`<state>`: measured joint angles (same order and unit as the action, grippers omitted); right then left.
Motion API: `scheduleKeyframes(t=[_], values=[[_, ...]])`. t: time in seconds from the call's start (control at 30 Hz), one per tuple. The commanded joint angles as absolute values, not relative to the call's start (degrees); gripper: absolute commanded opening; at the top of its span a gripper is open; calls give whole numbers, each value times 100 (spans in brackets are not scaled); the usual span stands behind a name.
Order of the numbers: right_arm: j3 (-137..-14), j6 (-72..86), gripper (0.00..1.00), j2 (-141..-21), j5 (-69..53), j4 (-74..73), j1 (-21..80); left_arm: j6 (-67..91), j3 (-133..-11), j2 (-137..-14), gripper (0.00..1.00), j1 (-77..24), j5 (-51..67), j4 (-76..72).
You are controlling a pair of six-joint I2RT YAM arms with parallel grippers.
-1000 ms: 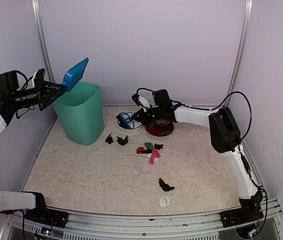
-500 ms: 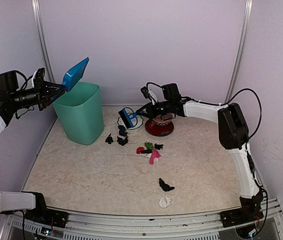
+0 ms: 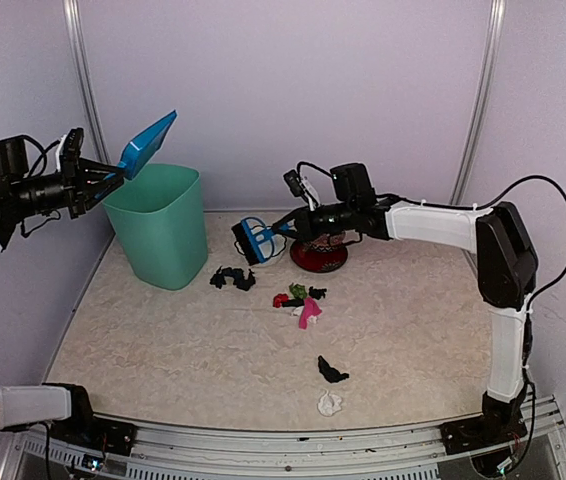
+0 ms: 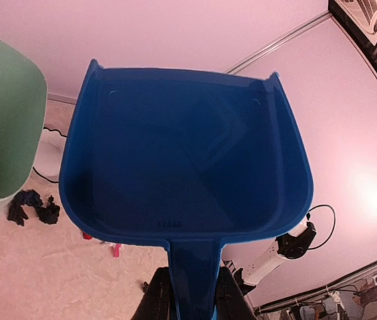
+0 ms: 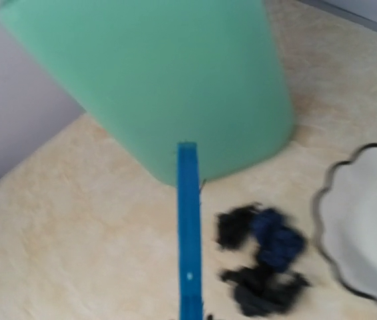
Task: Sweep away the paper scraps from the table
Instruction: Sweep the paper scraps at the center of the board.
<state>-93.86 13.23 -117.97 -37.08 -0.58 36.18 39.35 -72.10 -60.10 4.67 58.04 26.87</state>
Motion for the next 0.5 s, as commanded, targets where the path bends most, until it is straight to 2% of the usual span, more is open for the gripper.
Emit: scheduleKeyframes(t=[0.0,0.2,0.47], values=[[-9252,3011,0,-11500,-2605,426,4117,3271,-7372,-5788,0,397,5483,3249],[-9497,4540,0,-11839,-1469,612,4613,2933,-7391,-5658,0,-22,4881,3656],[-10260,5969,0,-12888,-613,584,4942,2429,-7501,-5638,0,-852,4002,4199]])
